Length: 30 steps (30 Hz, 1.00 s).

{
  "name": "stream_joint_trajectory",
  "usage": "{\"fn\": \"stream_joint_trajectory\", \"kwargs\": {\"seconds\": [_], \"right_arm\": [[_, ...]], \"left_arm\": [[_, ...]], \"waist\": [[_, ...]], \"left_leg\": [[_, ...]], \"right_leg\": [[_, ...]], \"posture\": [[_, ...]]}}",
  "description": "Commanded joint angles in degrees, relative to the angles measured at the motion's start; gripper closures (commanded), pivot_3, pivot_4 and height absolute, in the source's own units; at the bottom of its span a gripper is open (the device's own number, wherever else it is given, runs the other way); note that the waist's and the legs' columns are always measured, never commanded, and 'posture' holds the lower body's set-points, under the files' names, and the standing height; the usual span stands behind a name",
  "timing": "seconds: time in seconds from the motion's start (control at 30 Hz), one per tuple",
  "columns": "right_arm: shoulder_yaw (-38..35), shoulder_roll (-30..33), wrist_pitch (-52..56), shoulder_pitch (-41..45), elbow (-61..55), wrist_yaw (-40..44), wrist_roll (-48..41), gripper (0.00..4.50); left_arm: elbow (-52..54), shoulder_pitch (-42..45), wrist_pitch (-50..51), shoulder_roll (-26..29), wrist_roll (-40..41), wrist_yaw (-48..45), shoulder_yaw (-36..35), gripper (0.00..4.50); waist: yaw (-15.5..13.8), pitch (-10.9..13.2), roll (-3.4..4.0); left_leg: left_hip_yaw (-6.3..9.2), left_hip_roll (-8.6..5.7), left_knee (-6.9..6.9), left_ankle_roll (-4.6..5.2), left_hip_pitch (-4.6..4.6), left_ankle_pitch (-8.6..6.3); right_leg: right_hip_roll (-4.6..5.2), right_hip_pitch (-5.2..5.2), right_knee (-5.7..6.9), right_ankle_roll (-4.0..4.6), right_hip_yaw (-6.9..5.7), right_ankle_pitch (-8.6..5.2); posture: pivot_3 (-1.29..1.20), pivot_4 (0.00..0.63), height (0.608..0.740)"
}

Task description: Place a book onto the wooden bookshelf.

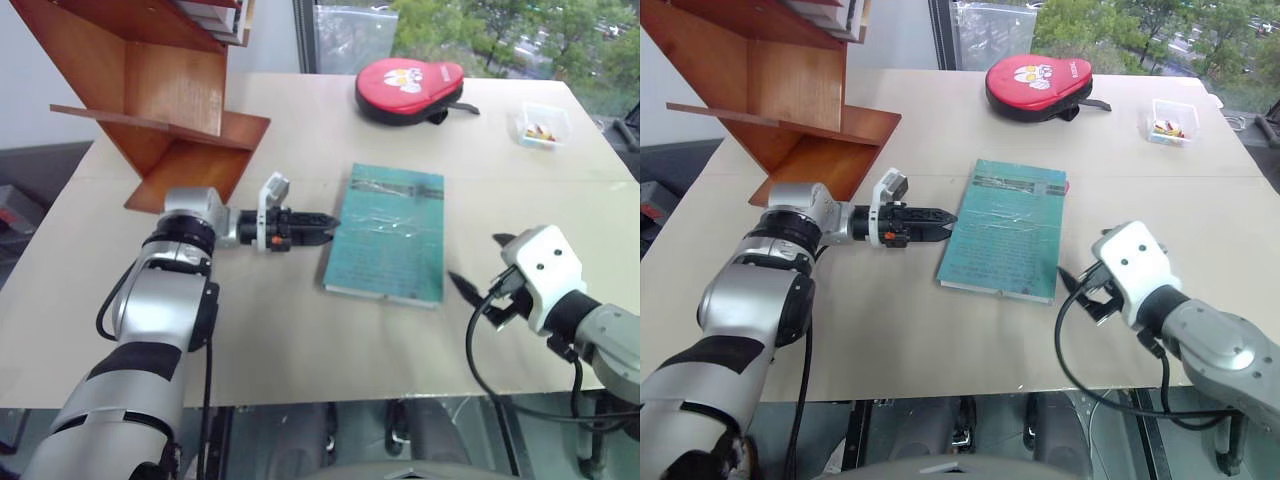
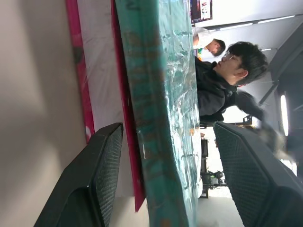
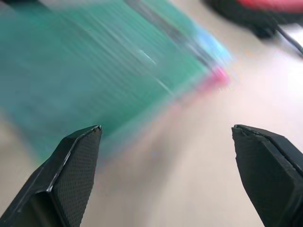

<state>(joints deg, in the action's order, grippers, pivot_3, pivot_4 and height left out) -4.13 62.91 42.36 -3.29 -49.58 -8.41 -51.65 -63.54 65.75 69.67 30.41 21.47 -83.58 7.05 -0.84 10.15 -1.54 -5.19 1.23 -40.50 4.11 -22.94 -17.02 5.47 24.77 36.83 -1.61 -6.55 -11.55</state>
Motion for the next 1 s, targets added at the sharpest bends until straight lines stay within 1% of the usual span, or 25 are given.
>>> {"fn": "stream_joint_trajectory", "kwargs": {"seconds": [0.03, 0.1, 0.13, 0.2, 0.23, 0.27, 0.3, 0.4, 0.5, 0.73, 0.83, 0.93, 1.0], "right_arm": [[1.4, -2.9, 0.8, 3.5, 3.4, 3.5, 4.1, 0.78], [3.8, -4.8, 1.2, 6.4, 6.8, 5.5, 7.4, 1.70], [5.3, -5.7, 1.2, 8.0, 8.8, 6.7, 9.6, 2.27], [8.3, -7.7, 0.7, 10.8, 12.8, 9.0, 13.8, 3.27], [9.1, -8.6, 0.5, 11.7, 14.0, 10.0, 15.4, 3.69], [10.9, -10.0, -0.5, 13.5, 16.0, 11.8, 17.5, 4.26], [12.1, -11.1, -1.1, 14.7, 17.3, 13.1, 19.1, 4.39], [16.4, -15.4, -4.3, 19.6, 20.7, 18.4, 23.5, 4.39], [18.2, -18.8, -5.5, 21.7, 21.5, 21.9, 26.3, 4.39], [18.4, -23.4, -6.2, 22.5, 22.2, 26.6, 31.0, 4.39], [17.4, -24.0, -5.8, 21.8, 22.1, 27.4, 33.0, 4.39], [13.4, -22.7, -5.4, 19.2, 19.9, 28.2, 33.3, 4.39], [9.5, -21.7, -5.4, 16.2, 16.7, 29.2, 32.5, 4.39]], "left_arm": [[5.0, -2.0, 0.2, 2.7, 0.2, -2.7, 0.0, 1.18], [7.7, -3.4, 1.5, 4.3, 1.0, -3.2, -0.4, 1.18], [9.3, -4.3, 2.2, 5.1, 1.5, -3.4, -0.5, 1.18], [12.7, -6.1, 3.4, 6.5, 2.4, -3.2, -1.1, 1.18], [14.1, -6.8, 3.8, 6.9, 2.8, -2.9, -1.3, 1.18], [16.2, -8.1, 3.7, 7.4, 3.3, -2.3, -1.8, 1.18], [17.8, -9.0, 3.7, 7.8, 3.6, -1.8, -2.1, 1.18], [22.5, -12.0, 4.2, 9.1, 4.9, 0.4, -4.2, 1.18], [27.0, -14.6, 4.9, 9.9, 6.5, 2.9, -6.5, 1.18], [34.3, -18.5, 4.1, 11.6, 10.6, 5.8, -10.9, 1.18], [37.8, -21.3, -2.2, 12.4, 10.3, 5.7, -11.3, 1.18], [43.1, -25.2, -16.8, 10.0, 9.7, 7.5, -15.5, 1.18], [45.0, -27.3, -24.7, 9.5, 9.5, 5.8, -16.4, 1.18]], "waist": [[0.2, 0.0, 0.00], [0.3, 0.0, 0.00], [0.3, 0.0, 0.00], [0.3, 0.0, 0.00], [0.2, 0.0, 0.00], [0.0, 0.0, 0.01], [0.0, 0.0, 0.01], [0.2, 0.0, 0.02], [0.2, 0.0, 0.02], [0.2, 0.0, 0.02], [0.2, 0.0, 0.04], [0.1, 0.0, 0.05], [-0.1, 0.0, 0.06]], "left_leg": [[-0.03, 0.02, 0.01, 0.00, 0.00, 0.00], [-0.07, 0.05, 0.02, 0.00, -0.01, 0.00], [-0.09, 0.05, 0.02, 0.00, 0.00, 0.00], [-0.11, 0.06, 0.01, 0.00, -0.01, 0.00], [-0.12, 0.06, 0.01, 0.01, 0.00, -0.01], [-0.12, 0.05, 0.01, 0.01, -0.01, -0.01], [-0.07, 0.04, 0.01, 0.02, -0.03, -0.01], [-0.06, 0.03, 0.00, 0.02, -0.06, -0.01], [-0.06, 0.03, 0.01, 0.02, -0.08, -0.01], [-0.05, 0.00, 0.00, 0.01, -0.07, -0.01], [-0.07, 0.01, 0.00, 0.00, -0.02, -0.01], [-0.09, 0.02, 0.01, -0.01, 0.02, -0.01], [-0.05, 0.01, 0.00, -0.01, 0.00, -0.01]], "right_leg": [[-0.04, 0.03, 0.01, 0.01, 0.04, 0.01], [-0.09, 0.08, 0.02, 0.02, 0.10, 0.01], [-0.10, 0.09, 0.03, 0.02, 0.12, 0.01], [-0.10, 0.10, 0.03, 0.00, 0.14, 0.00], [-0.10, 0.09, 0.03, 0.00, 0.15, 0.00], [-0.09, 0.10, 0.03, 0.02, 0.18, 0.01], [-0.06, 0.10, 0.03, 0.05, 0.20, 0.03], [-0.06, 0.11, 0.01, 0.06, 0.27, 0.03], [-0.07, 0.15, 0.03, 0.06, 0.29, 0.04], [-0.01, 0.11, 0.03, 0.06, 0.10, 0.05], [-0.02, 0.10, 0.07, 0.07, 0.08, 0.04], [0.00, 0.10, 0.07, 0.08, 0.09, 0.05], [0.05, 0.07, 0.04, 0.09, 0.08, 0.05]], "posture": [[0.00, 0.150, 0.740], [0.00, 0.150, 0.740], [0.00, 0.150, 0.740], [0.00, 0.150, 0.740], [0.00, 0.150, 0.740], [0.00, 0.150, 0.740], [0.00, 0.150, 0.740], [0.00, 0.150, 0.740], [0.00, 0.150, 0.740], [0.00, 0.150, 0.740], [0.00, 0.150, 0.740], [0.00, 0.150, 0.740], [0.00, 0.150, 0.740]]}}
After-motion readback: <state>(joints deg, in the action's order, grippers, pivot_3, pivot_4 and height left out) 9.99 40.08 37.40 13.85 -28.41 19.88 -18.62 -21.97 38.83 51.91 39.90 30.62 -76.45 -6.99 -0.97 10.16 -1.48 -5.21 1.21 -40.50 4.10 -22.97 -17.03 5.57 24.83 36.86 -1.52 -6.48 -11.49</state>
